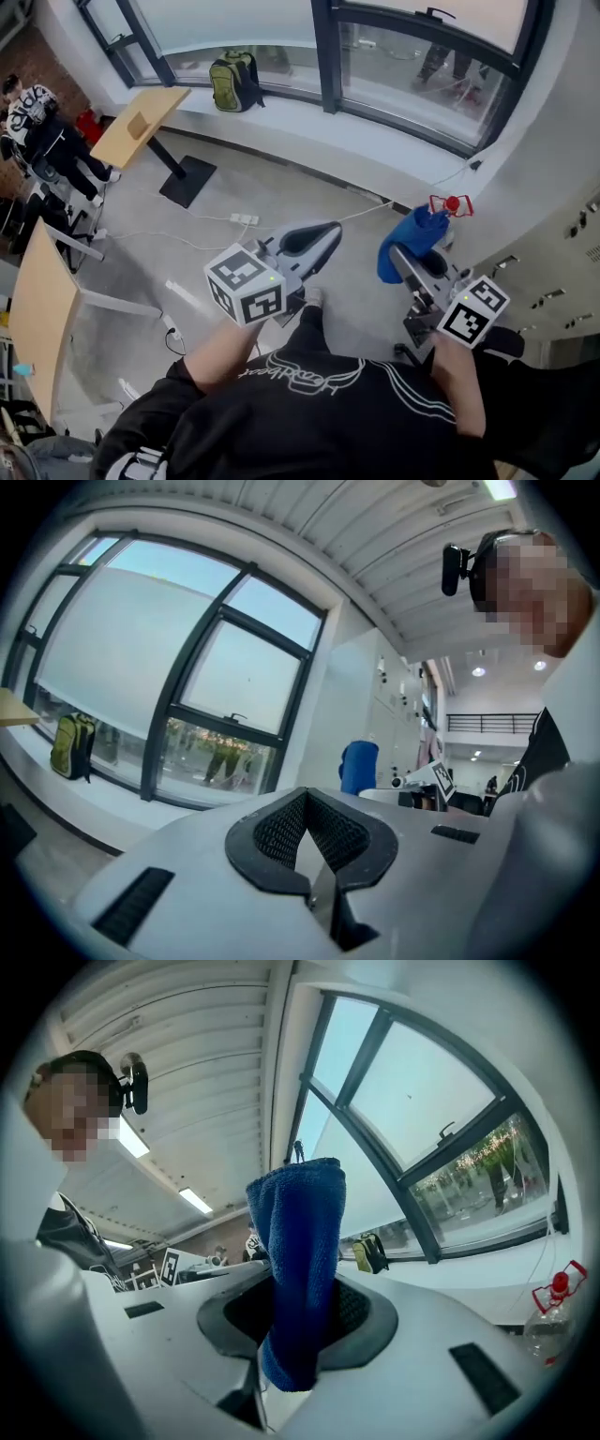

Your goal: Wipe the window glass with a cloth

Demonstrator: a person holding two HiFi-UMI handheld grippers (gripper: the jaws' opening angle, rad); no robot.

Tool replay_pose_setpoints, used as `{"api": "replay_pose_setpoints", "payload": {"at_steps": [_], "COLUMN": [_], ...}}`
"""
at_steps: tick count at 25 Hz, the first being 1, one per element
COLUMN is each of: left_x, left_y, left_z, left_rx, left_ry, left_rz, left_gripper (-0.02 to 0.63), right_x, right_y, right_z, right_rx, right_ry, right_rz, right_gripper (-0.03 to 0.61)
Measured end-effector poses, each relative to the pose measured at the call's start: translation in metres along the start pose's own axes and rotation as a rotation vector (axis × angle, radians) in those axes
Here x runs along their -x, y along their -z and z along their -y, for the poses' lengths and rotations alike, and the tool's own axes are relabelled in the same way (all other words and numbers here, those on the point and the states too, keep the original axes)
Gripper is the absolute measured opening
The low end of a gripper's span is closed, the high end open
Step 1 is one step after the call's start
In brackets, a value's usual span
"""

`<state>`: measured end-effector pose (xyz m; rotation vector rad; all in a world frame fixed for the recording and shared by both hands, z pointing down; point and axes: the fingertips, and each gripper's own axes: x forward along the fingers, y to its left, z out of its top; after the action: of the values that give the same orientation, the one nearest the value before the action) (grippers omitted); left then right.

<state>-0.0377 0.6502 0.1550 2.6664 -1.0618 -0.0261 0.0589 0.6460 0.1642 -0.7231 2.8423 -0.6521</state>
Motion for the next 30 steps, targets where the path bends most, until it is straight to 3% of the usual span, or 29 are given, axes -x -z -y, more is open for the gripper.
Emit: {"api": "replay_pose_setpoints", "payload": {"at_steps": [6,10,14,21,27,30], "left_x": [-0.006,-0.015,-0.035,-0.104,-0.2,-0.266], "left_y": [-0.02,-0.048,-0.065,-0.073,-0.094,-0.106], "left_z": [-0.214,-0.315,-0.371,-0.433,-0.51,-0.563], "left_rx": [0.046,0.044,0.067,0.078,0.073,0.096], "left_ry": [-0.119,-0.136,-0.131,-0.109,-0.128,-0.179], "left_rz": [-0.037,-0.051,-0.043,-0.049,-0.044,-0.048], "left_gripper": [0.005,0.005,0.005,0.005,0.005,0.005], "right_x": [-0.168,-0.26,-0.312,-0.362,-0.418,-0.45], "right_y": [-0.019,-0.047,-0.066,-0.086,-0.12,-0.145], "right_z": [0.11,0.156,0.187,0.273,0.381,0.451], "right_rx": [-0.069,-0.029,-0.009,-0.021,-0.018,0.05], "right_ry": [0.05,0.08,0.091,0.114,0.103,0.117], "right_rz": [0.001,-0.006,-0.017,-0.012,0.004,-0.015], "right_gripper": [0.093,0.094,0.093,0.094,0.094,0.094]}}
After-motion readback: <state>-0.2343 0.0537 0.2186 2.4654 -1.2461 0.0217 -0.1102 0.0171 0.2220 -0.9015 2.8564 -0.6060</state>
